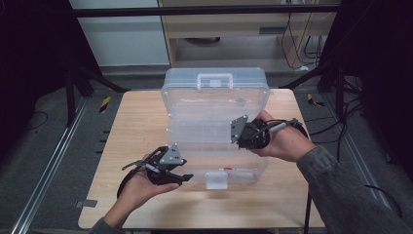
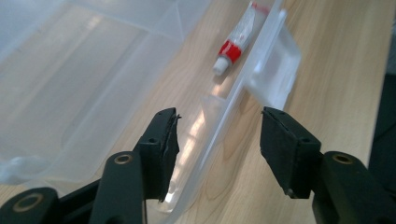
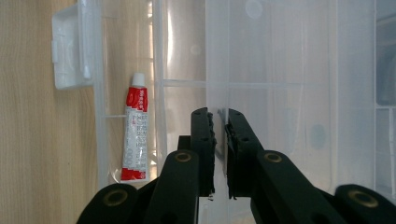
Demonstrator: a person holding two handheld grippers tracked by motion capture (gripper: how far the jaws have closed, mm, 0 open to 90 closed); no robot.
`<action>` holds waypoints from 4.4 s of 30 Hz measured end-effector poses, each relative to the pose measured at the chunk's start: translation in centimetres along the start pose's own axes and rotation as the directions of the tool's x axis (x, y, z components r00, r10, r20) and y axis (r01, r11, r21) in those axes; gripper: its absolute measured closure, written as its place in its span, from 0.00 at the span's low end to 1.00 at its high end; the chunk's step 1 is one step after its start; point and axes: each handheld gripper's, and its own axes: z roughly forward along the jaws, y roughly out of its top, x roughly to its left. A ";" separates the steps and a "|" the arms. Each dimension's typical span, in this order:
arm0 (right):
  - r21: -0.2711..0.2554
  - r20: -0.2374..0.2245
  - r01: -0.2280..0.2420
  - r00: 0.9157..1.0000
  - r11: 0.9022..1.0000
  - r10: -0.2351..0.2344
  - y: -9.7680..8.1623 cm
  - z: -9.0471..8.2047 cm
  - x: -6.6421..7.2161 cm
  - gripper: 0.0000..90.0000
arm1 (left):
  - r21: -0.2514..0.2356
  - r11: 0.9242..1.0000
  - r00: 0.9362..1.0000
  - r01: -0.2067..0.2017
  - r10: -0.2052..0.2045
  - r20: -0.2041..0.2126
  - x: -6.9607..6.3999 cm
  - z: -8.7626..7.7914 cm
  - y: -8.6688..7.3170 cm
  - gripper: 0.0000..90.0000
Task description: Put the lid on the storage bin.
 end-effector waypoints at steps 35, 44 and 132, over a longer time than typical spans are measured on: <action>-0.005 -0.005 0.007 1.000 1.000 -0.007 -0.2 0.2 0.7 0.89 | -0.181 0.968 0.979 0.175 -0.191 -0.071 5.2 -6.5 0.5 0.96; -0.008 -0.009 0.009 1.000 1.000 -0.009 -0.3 0.2 0.9 0.87 | -0.216 0.954 0.969 0.206 -0.230 -0.092 7.0 -7.1 2.2 0.97; -0.112 0.114 -0.242 0.960 0.964 0.255 -7.2 -2.4 8.5 0.34 | -0.211 0.924 0.944 0.318 -0.329 -0.017 6.3 -5.1 -1.5 0.99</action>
